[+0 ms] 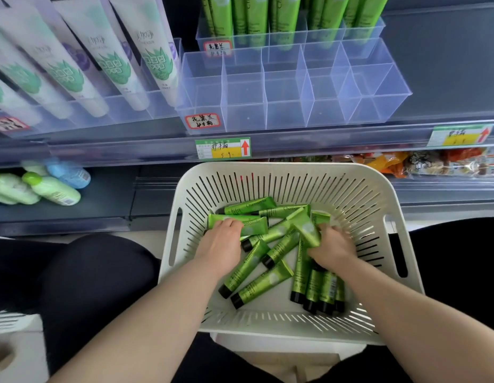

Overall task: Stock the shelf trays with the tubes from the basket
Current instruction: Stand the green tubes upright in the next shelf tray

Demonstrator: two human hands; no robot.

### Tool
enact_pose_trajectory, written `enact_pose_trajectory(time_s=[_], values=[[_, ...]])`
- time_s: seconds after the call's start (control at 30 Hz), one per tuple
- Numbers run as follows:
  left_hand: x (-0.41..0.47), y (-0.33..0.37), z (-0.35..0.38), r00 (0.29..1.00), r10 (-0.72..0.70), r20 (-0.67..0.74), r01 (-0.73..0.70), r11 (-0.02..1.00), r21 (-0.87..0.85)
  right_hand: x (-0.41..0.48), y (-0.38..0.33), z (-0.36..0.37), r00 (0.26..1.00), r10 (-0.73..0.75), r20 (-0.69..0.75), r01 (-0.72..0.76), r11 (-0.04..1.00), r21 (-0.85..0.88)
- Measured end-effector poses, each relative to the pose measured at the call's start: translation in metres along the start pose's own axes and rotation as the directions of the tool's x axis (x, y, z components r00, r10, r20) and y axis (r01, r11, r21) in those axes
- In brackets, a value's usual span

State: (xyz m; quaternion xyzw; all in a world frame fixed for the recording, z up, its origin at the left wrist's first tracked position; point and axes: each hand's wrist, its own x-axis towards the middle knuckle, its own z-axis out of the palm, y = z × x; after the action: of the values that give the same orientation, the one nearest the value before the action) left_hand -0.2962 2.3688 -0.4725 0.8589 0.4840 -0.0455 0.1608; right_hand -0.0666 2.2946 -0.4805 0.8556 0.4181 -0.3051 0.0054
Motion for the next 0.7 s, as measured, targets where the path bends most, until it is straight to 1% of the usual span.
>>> enact_pose_trajectory(time_s=[0.07, 0.13, 0.2, 0.27, 0.33, 0.47, 0.6, 0.7], values=[[0.001, 0.001, 0.001, 1.000, -0.007, 0.007, 0.007, 1.000, 0.002, -0.004, -0.008, 0.002, 0.994, -0.107, -0.018, 0.108, 0.991, 0.074], [0.001, 0.002, 0.003, 1.000, -0.011, 0.020, 0.011, 1.000, 0.000, -0.009, -0.015, 0.003, 0.981, -0.192, -0.019, 0.192, 0.960, 0.202], [0.002, 0.004, 0.004, 1.000, -0.020, 0.003, 0.020, 1.000, 0.009, -0.013, -0.021, 0.002, 0.971, -0.239, -0.016, 0.229, 0.905, 0.358], [0.006, 0.006, 0.004, 0.999, -0.031, -0.024, 0.032, 0.999, 0.018, -0.016, -0.025, -0.003, 0.966, -0.257, -0.032, 0.244, 0.861, 0.447], [0.011, 0.009, 0.004, 0.999, -0.037, -0.005, 0.037, 0.999, 0.020, -0.016, -0.028, -0.007, 0.963, -0.259, -0.075, 0.265, 0.855, 0.445], [0.020, 0.017, 0.007, 0.997, -0.017, 0.078, 0.013, 0.999, 0.047, -0.016, -0.031, -0.013, 0.948, -0.256, -0.190, 0.313, 0.858, 0.407], [0.025, 0.023, 0.011, 0.999, -0.021, 0.044, 0.014, 0.986, 0.163, -0.017, -0.035, -0.015, 0.919, -0.302, -0.252, 0.381, 0.843, 0.379], [0.024, 0.026, 0.013, 0.997, -0.029, 0.070, 0.010, 0.966, 0.258, -0.018, -0.038, -0.016, 0.888, -0.340, -0.309, 0.432, 0.845, 0.314]])
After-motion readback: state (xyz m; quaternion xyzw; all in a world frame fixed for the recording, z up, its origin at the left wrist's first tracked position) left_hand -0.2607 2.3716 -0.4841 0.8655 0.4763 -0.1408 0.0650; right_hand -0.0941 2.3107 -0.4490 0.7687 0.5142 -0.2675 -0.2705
